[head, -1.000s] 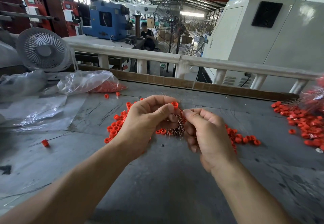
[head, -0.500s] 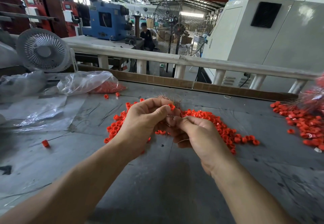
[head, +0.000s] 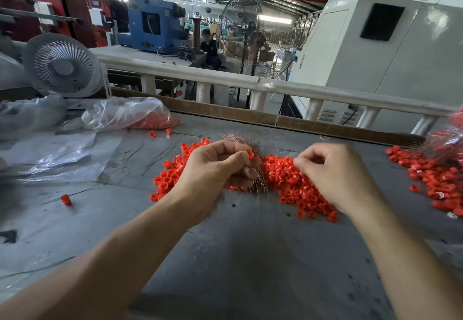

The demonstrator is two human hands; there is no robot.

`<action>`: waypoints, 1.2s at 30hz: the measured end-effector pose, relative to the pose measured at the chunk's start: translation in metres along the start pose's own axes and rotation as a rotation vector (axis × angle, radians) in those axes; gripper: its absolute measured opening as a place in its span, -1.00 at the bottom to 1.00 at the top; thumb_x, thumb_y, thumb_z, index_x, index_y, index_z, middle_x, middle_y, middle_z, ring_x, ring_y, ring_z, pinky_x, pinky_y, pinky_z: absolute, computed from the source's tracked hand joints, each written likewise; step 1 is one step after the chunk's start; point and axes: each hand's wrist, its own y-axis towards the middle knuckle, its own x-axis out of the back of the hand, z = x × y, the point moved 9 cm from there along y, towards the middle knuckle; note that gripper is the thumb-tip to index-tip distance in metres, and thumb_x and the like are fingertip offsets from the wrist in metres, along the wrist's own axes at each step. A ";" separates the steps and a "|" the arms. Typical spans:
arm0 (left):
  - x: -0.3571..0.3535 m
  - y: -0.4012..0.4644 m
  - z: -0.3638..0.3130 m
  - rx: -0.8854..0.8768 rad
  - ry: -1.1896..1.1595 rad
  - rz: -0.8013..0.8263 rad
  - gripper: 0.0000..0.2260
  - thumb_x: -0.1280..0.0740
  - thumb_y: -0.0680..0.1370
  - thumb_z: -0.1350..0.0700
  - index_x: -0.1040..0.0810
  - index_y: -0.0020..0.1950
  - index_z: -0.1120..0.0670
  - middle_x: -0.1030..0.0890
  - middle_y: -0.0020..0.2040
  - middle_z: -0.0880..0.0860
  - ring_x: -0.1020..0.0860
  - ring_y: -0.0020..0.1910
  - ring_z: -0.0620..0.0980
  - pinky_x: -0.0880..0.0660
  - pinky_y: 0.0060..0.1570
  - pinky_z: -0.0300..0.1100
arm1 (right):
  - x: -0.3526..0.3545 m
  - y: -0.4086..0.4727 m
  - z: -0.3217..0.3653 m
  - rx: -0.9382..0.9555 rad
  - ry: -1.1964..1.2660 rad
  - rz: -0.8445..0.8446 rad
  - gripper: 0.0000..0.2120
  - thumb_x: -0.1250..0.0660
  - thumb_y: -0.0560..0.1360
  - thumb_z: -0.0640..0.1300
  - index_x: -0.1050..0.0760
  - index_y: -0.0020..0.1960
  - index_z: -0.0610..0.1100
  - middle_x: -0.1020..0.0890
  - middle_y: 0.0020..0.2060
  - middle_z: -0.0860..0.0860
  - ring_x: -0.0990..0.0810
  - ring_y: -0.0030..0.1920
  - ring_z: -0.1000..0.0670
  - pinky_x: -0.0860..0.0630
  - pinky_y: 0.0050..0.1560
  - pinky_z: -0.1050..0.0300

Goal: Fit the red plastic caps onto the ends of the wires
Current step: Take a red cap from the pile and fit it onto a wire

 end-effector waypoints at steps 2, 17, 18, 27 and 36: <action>0.000 0.001 0.003 0.004 0.013 0.001 -0.93 -0.34 0.62 0.30 -0.61 0.05 0.23 -0.72 -0.06 0.23 -0.66 -0.23 0.03 -0.64 -0.19 -0.12 | -0.013 -0.005 -0.014 -0.036 -0.101 0.070 -0.82 -0.53 0.45 -0.01 -0.62 -0.30 0.11 -0.62 -0.44 0.24 -0.57 -0.40 0.16 -0.52 -0.27 0.10; -0.003 -0.003 0.009 0.033 0.087 0.001 -0.92 -0.33 0.62 0.30 -0.61 0.07 0.23 -0.72 -0.06 0.23 -0.67 -0.23 0.05 -0.66 -0.19 -0.11 | -0.032 -0.032 -0.027 -0.061 -0.143 0.497 -0.77 -0.63 0.35 -0.04 -0.65 -0.24 0.26 -0.68 -0.33 0.25 -0.61 -0.26 0.27 -0.45 -0.26 0.22; -0.004 -0.003 0.009 0.034 0.087 0.003 -0.92 -0.33 0.62 0.30 -0.61 0.07 0.23 -0.72 -0.06 0.23 -0.67 -0.23 0.05 -0.65 -0.20 -0.12 | -0.032 -0.033 -0.027 -0.061 -0.162 0.506 -0.77 -0.64 0.34 -0.04 -0.65 -0.24 0.26 -0.67 -0.33 0.25 -0.61 -0.27 0.25 -0.46 -0.25 0.21; -0.008 -0.005 0.008 0.036 0.085 0.018 -0.93 -0.33 0.63 0.29 -0.61 0.05 0.21 -0.72 -0.06 0.23 -0.66 -0.25 0.04 -0.63 -0.22 -0.13 | -0.035 -0.032 -0.021 -0.004 -0.257 0.414 -0.85 -0.57 0.43 -0.03 -0.63 -0.26 0.13 -0.67 -0.32 0.19 -0.62 -0.23 0.16 -0.60 -0.09 0.04; -0.012 -0.005 0.011 0.032 0.098 0.064 -0.94 -0.36 0.62 0.27 -0.62 0.05 0.20 -0.72 -0.06 0.22 -0.67 -0.23 0.06 -0.63 -0.20 -0.13 | -0.031 -0.033 0.007 -0.050 0.673 0.155 -0.90 -0.50 0.50 -0.12 -0.67 -0.19 -0.07 -0.66 -0.40 -0.02 -0.55 -0.50 0.11 -0.40 -0.54 0.31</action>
